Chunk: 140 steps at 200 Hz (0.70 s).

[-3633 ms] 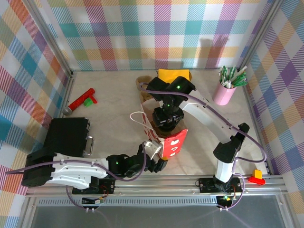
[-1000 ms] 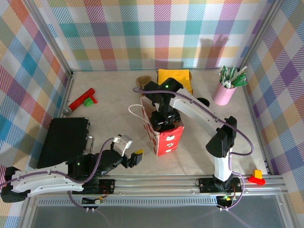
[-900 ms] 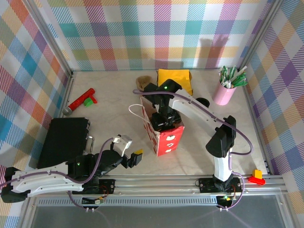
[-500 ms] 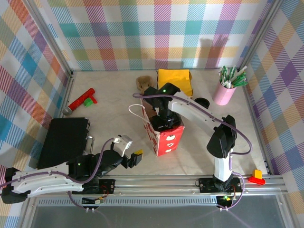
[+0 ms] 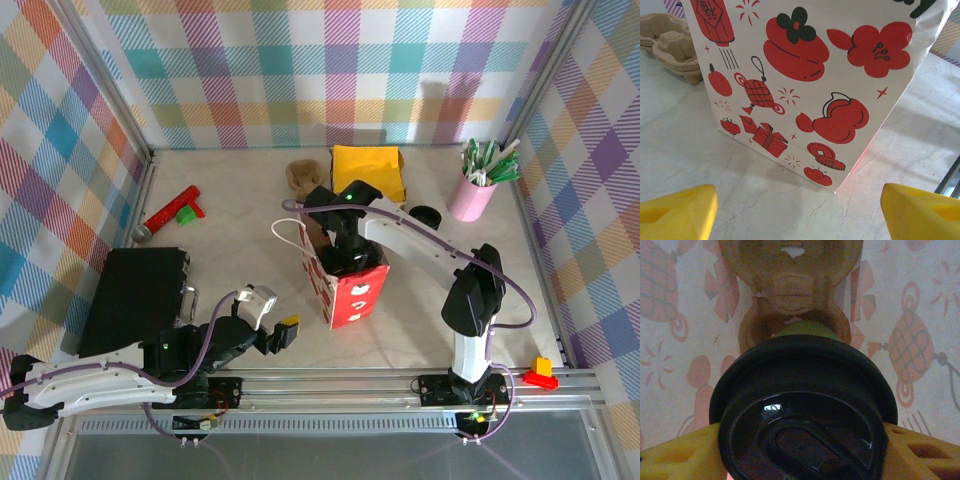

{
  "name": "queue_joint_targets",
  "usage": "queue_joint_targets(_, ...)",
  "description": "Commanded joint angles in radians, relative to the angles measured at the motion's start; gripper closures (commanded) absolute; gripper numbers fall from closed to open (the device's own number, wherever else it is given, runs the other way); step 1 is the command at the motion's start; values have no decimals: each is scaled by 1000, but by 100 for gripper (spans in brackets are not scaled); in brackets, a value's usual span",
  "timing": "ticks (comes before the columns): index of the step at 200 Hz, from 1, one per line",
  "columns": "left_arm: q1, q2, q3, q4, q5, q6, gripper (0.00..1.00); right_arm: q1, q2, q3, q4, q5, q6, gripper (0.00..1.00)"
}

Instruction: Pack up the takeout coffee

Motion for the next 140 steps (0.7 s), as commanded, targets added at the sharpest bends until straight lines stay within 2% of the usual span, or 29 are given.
queue_joint_targets(1,10,-18,-12,6,1,-12,16,7,-31,-20,16,-7,21,53)
queue_joint_targets(48,13,-29,-13,2,1,-13,15,9,-35,-46,43,-5,24,52)
queue_joint_targets(140,15,-36,-15,-7,-2,-16,15,9,-29,35,27,35,-10,53)
